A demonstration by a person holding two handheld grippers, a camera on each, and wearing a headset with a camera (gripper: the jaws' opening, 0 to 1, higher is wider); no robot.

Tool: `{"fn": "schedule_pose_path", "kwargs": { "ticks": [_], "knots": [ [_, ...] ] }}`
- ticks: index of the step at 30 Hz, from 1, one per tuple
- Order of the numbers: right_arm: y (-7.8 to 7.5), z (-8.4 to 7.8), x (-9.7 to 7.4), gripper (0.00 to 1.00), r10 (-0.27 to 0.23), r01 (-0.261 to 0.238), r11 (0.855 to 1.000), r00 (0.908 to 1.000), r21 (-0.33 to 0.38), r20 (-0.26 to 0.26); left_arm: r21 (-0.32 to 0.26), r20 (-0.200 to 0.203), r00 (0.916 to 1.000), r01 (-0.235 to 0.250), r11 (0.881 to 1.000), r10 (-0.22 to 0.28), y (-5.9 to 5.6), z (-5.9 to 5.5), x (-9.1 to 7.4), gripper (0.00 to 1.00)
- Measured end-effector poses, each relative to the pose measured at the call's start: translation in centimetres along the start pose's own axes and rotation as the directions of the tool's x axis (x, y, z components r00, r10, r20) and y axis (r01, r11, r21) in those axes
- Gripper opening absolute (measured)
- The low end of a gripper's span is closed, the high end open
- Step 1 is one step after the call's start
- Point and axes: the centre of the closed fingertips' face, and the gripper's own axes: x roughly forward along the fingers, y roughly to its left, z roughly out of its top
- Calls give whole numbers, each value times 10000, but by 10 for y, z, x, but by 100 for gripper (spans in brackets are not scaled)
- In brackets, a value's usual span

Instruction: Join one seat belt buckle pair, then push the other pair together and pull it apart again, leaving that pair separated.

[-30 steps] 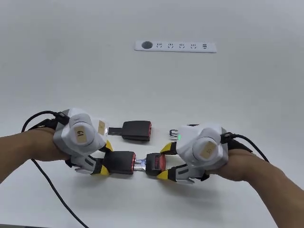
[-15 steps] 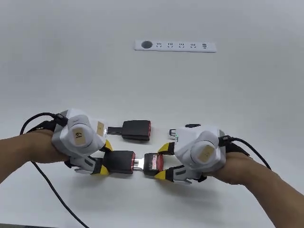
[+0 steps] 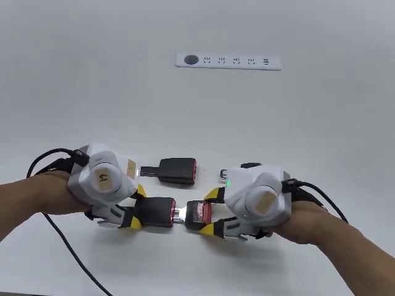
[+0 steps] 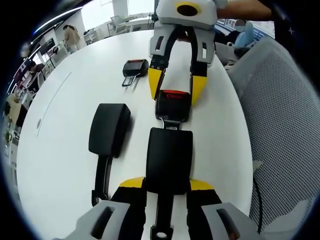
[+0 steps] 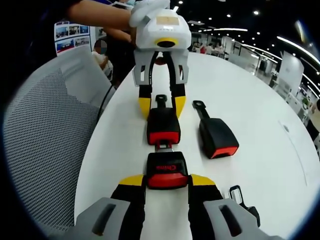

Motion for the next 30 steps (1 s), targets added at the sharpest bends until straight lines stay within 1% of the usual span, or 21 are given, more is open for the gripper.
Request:
{"fn": "schedule_pose_path", "kwargs": {
  "ticks": [9,12,16,25,27,28,29,30],
  "knots": [
    [2,2,2,28,49,-48,10000,9999,86,-94,-10,13,10000,-15,10000,15,2,-3,1,31],
    [3,6,6,28,64,-64,9995,10000,307,-7,-30,38,10000,-26,10000,26,2,-3,1,31],
    [3,7,8,28,51,-50,9996,10000,287,-43,-70,68,10000,-42,10000,42,1,-1,0,31],
    [4,11,11,28,-9,13,9993,10000,384,-95,-48,-16,10000,-64,10000,64,-1,2,0,30],
    [3,13,13,28,-80,82,9990,10000,430,-53,-20,-118,9999,-76,10000,76,-2,3,0,30],
    [0,8,15,28,89,-80,9991,9997,411,-207,56,-107,9999,-88,9999,89,-2,3,1,30],
    [-1,8,14,28,-8,12,9987,10000,515,-88,-1,-195,9998,-73,10000,73,-3,1,0,30],
    [0,7,14,28,9,-4,9988,9999,494,-111,34,-167,9998,-82,10000,82,-2,2,0,30]
  ]
}}
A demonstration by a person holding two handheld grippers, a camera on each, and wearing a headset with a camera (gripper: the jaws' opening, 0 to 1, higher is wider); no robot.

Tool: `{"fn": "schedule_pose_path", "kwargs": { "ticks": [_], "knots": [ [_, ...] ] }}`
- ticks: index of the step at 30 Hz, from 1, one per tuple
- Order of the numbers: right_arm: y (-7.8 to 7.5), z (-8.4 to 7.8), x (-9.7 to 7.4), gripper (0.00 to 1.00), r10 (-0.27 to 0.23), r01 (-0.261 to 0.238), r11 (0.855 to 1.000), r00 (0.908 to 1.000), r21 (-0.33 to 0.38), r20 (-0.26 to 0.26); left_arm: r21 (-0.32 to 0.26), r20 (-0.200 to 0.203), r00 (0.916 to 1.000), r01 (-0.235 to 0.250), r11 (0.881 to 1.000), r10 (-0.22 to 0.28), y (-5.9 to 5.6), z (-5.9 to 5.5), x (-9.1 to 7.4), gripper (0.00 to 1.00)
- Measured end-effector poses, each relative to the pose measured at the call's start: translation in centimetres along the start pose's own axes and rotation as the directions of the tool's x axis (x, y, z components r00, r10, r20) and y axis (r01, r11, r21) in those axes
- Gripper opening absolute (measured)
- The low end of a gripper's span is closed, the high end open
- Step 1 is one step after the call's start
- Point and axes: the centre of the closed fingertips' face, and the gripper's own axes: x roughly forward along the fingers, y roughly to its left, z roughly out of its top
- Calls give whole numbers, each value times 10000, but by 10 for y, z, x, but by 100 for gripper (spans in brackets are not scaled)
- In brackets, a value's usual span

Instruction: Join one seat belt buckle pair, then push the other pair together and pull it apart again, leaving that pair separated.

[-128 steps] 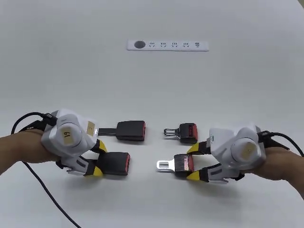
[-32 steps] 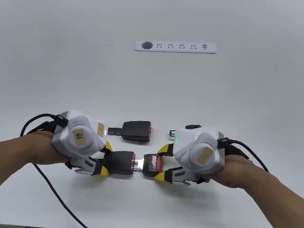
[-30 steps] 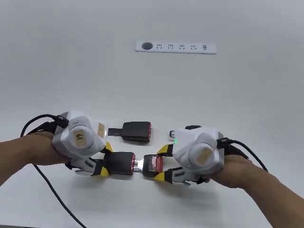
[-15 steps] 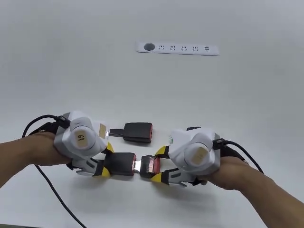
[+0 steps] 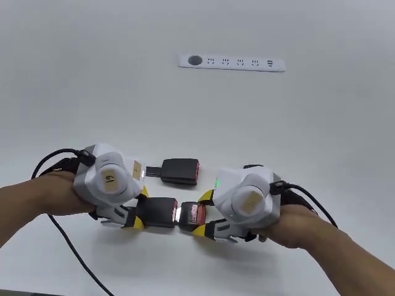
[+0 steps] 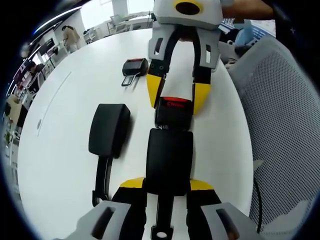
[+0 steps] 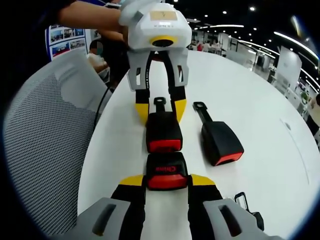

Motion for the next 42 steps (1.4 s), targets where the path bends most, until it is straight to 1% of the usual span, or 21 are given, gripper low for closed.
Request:
{"fn": "schedule_pose_path", "kwargs": {
  "ticks": [2,3,5,8,9,10,13,15,18,20,23,26,27,29,32,33,37,39,42],
  "knots": [
    [1,0,0,28,1,-1,10000,10000,13,-11,-27,24,10000,-13,10000,13,0,0,0,30],
    [5,5,-8,28,-86,86,9999,10000,75,-27,-43,32,10000,-17,10000,17,0,-1,0,30],
    [6,6,-10,28,-120,120,9999,9999,63,-19,-33,44,10000,-9,10000,9,0,-1,1,30],
    [4,2,-4,28,25,-25,10000,10000,-58,24,32,20,10000,5,10000,-5,0,-1,1,31],
    [4,2,-4,28,30,-30,10000,10000,-84,20,86,24,10000,9,10000,-9,1,-1,1,31],
    [2,3,-5,28,-68,69,9997,10000,-226,68,93,28,10000,8,10000,-8,1,-2,1,31],
    [2,3,-8,28,-68,75,9995,9997,-316,234,99,266,9996,67,9999,-69,1,-2,0,31],
    [3,3,-8,28,-3,12,9994,9997,-357,254,142,295,9995,102,9998,-106,1,-2,0,31],
    [4,4,-8,28,-15,25,9992,9997,-402,251,204,209,9997,119,9997,-123,2,-2,1,31],
    [4,3,-6,28,-72,80,9990,9998,-448,181,272,34,9999,113,9996,-114,2,-1,1,31],
    [4,4,-7,28,-118,127,9991,9997,-399,206,299,56,9999,144,9994,-146,3,-3,1,31],
    [3,3,-9,28,8,-3,9999,9989,-104,479,239,320,9993,169,9996,-176,3,-3,0,31],
    [3,3,-10,28,18,-11,9999,9987,-147,507,256,363,9992,185,9995,-194,2,-2,0,31],
    [4,3,-10,28,73,-62,9997,9988,-228,474,210,372,9991,186,9996,-194,2,-1,0,31],
    [4,2,-9,28,16,-9,9998,9994,-208,344,195,191,9997,165,9997,-169,2,0,1,31],
    [4,2,-9,28,16,-7,9997,9994,-247,335,275,149,9998,163,9995,-167,3,-1,1,31],
    [3,1,-9,30,120,-120,9999,9992,-7,385,349,234,9995,183,9992,-191,3,-1,1,32],
    [5,1,-9,30,91,-87,9999,9994,-96,349,384,228,9996,176,9991,-185,3,-1,1,32],
    [4,1,-9,31,78,-77,10000,9994,-19,348,440,230,9996,177,9989,-188,3,-1,1,32]
  ]
}}
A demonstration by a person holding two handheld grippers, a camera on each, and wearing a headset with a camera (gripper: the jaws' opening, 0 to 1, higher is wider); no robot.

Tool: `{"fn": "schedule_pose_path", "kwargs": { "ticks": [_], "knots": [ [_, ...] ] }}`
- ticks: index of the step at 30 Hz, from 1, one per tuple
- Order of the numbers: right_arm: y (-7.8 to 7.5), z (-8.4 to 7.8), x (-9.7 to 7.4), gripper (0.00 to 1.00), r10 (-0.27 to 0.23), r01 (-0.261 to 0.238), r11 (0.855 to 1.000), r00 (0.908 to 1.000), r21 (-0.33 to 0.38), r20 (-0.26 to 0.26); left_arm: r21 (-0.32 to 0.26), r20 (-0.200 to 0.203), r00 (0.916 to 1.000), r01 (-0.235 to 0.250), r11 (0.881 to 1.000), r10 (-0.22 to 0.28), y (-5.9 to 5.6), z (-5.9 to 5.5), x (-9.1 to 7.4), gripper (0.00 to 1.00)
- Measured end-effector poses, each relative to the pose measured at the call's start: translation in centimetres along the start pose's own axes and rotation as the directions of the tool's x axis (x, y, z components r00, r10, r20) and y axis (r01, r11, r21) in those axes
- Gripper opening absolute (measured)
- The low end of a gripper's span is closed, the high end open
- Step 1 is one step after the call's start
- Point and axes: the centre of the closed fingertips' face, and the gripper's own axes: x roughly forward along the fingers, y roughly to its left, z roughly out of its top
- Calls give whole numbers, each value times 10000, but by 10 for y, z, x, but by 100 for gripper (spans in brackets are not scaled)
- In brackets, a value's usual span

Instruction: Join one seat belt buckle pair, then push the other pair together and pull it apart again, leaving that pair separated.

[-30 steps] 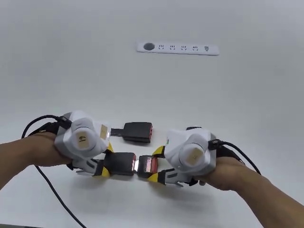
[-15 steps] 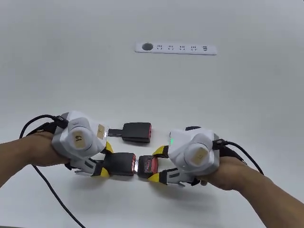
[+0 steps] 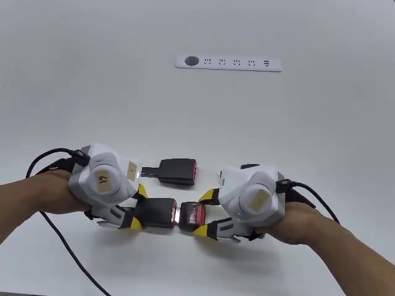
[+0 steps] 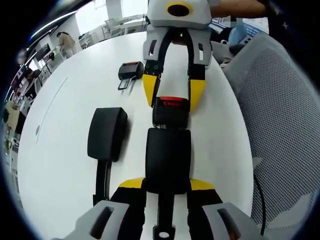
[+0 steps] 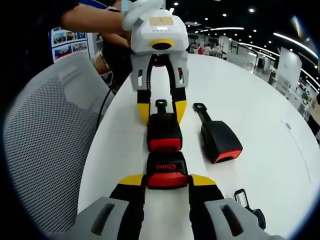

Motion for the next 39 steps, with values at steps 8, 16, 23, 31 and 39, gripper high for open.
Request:
{"fn": "schedule_pose_path", "kwargs": {
  "ticks": [8,16,23,31,39],
  "knots": [
    [0,2,-1,31,16,-17,9999,10000,112,50,-70,-24,9999,-125,9999,125,1,0,-2,36],
    [-2,2,-13,34,12,-12,10000,10000,83,8,-300,224,9994,-242,9993,249,3,2,-7,39],
    [-5,1,-24,35,45,-45,9999,10000,122,-48,-363,377,9984,-397,9986,410,3,9,-17,41],
    [-14,1,-36,36,-143,143,9999,9998,31,-124,-664,710,9953,-612,9959,659,7,17,-30,41],
    [-26,-3,-43,38,-324,323,9995,9993,-54,-161,-875,924,9915,-830,9927,911,18,24,-40,42]
  ]
}}
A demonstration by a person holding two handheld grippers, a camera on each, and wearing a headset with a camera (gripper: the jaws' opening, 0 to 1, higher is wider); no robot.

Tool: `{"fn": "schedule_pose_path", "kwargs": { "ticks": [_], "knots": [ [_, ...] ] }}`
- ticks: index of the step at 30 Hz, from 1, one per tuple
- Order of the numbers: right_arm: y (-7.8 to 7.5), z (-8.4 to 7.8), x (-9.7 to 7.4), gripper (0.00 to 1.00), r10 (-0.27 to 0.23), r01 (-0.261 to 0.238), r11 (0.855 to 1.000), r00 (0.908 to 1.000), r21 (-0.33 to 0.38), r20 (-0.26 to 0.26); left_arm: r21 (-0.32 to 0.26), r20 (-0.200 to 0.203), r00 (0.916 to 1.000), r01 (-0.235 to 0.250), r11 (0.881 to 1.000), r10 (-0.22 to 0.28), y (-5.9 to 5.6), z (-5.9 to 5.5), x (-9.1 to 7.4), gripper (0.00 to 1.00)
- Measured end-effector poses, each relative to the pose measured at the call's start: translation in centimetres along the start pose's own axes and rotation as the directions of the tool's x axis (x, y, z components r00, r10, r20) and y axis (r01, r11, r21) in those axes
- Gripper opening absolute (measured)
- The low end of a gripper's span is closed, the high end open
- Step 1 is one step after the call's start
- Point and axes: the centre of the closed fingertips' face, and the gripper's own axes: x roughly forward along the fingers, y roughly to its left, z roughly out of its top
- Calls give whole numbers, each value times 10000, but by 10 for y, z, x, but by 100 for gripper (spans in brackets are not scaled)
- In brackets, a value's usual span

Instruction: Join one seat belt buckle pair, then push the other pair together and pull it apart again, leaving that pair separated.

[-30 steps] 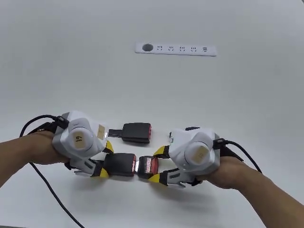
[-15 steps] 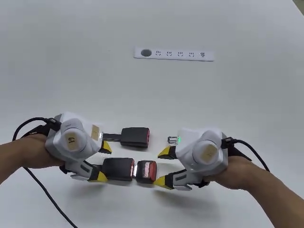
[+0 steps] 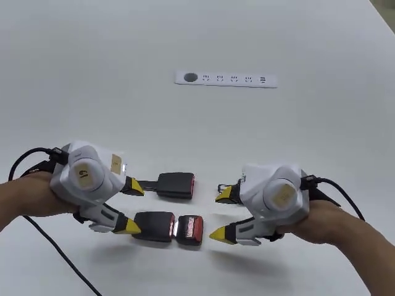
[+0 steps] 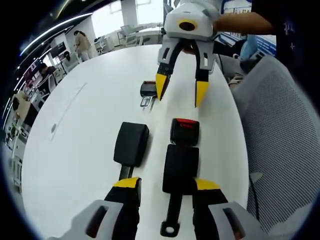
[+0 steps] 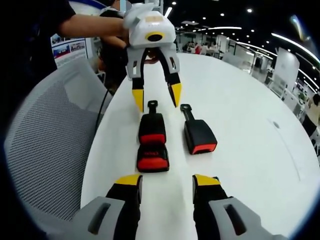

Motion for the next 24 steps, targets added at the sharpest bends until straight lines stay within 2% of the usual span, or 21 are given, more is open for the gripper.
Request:
{"fn": "schedule_pose_path", "kwargs": {
  "ticks": [12,24],
  "knots": [
    [-25,-8,-19,39,-429,430,9990,9990,88,-106,1,209,9995,-240,9997,240,24,18,-1,42],
    [-53,-28,-36,39,-781,787,9968,9958,103,-477,170,187,9997,-170,9997,167,44,27,3,42]
  ]
}}
